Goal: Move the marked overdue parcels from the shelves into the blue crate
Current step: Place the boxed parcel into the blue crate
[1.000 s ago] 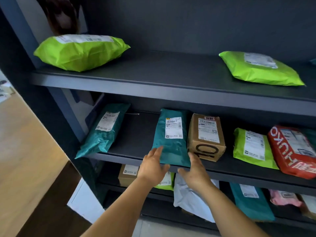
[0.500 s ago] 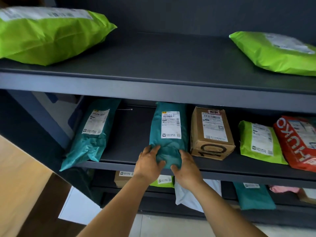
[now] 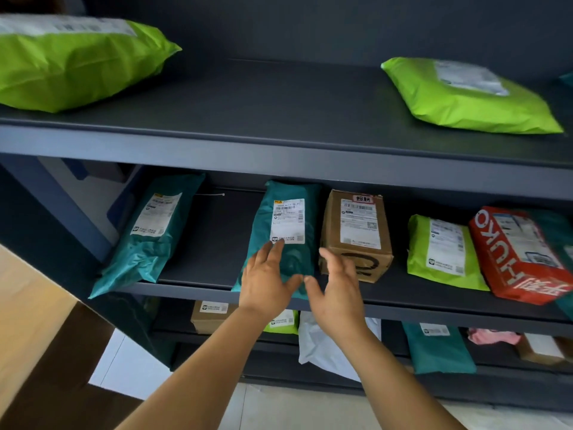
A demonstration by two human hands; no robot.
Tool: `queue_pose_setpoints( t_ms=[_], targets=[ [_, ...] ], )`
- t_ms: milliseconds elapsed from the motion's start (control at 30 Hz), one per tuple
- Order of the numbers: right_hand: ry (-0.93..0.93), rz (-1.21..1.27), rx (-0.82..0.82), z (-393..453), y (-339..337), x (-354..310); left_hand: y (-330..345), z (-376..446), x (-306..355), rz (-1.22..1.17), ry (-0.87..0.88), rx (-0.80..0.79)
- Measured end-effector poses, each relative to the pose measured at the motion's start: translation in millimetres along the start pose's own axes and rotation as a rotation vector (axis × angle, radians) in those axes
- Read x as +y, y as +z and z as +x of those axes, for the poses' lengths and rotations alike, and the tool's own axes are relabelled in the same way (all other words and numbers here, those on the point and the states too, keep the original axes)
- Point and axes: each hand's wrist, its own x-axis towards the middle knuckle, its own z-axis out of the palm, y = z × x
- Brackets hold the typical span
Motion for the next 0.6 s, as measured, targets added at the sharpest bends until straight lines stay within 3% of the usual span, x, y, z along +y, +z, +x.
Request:
queue_pose_setpoints(
  t_ms=[133,233,433,600],
  targets=[
    [-0.031,-0.005,0.189,14.2,-32.1,19.5,15.4,5.4,38.4,-0.033,0.039,-0.038],
    [0.026,-0.054,0.226,29.6,-51.7,40.7,26.3,13.4,61.6,-0.017,0.041,-0.061],
    [0.195,0.038,0.007,56.6,-63.9,76.5,37.1,35.4,97.3,0.031,-0.060,-0.110],
    [0.189,0.203,-0.135,70.7,-61.0,89.1,45.0,42.1,109.4,-0.016,-0.162,-0.122]
  ],
)
